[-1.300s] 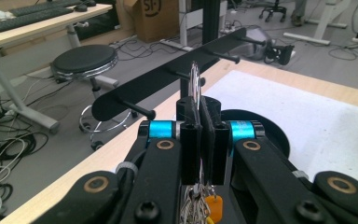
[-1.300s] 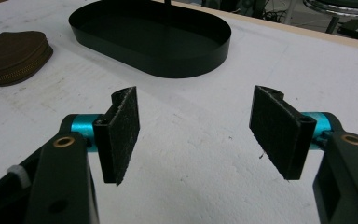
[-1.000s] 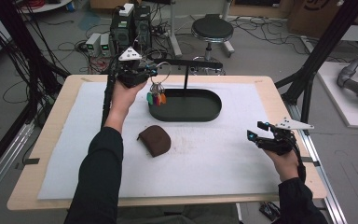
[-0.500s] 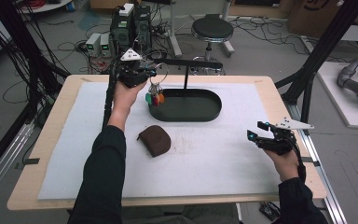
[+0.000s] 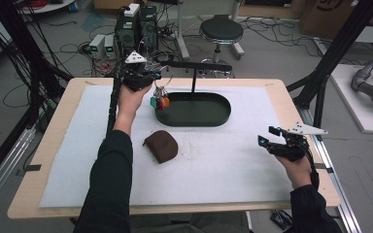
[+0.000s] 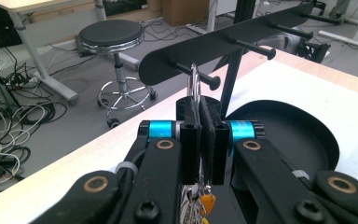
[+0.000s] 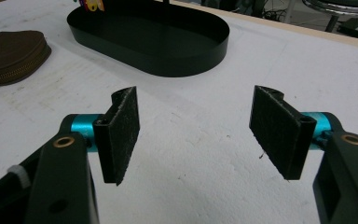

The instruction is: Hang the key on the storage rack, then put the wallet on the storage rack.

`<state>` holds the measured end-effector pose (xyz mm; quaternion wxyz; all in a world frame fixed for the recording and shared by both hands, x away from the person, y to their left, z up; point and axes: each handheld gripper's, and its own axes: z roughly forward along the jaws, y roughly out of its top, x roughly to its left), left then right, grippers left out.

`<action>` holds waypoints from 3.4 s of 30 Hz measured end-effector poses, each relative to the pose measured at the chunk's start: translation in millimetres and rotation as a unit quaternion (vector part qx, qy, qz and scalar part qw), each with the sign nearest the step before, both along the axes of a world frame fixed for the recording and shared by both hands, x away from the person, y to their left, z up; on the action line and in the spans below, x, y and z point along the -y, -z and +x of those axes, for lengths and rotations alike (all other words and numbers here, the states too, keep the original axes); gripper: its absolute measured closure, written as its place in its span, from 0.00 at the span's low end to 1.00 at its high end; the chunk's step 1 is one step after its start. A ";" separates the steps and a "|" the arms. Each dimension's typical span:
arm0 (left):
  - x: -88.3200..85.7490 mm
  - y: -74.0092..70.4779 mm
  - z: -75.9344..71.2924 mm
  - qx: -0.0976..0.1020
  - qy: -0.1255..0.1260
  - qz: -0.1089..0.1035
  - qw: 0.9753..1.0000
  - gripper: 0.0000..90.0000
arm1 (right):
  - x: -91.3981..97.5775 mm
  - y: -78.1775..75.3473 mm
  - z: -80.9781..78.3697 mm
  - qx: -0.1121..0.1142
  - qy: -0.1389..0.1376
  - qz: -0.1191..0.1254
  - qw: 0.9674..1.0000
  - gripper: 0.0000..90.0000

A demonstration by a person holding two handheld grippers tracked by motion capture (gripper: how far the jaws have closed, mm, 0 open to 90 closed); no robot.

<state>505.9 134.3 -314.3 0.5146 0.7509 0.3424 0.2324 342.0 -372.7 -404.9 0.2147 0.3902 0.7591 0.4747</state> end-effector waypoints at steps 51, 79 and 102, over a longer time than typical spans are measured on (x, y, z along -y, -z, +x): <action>-44.2 10.6 -62.5 0.040 0.031 -0.021 0.998 0.32 | 0.2 0.1 -0.9 0.001 0.008 -0.004 1.000 0.38; -98.9 68.5 -162.3 0.047 0.026 -0.055 0.997 0.32 | -6.3 -2.8 6.8 0.009 0.014 0.019 1.000 0.38; -98.1 70.3 -166.6 0.033 0.025 -0.057 0.998 0.30 | -8.4 -3.8 3.8 0.012 0.010 0.014 1.000 0.37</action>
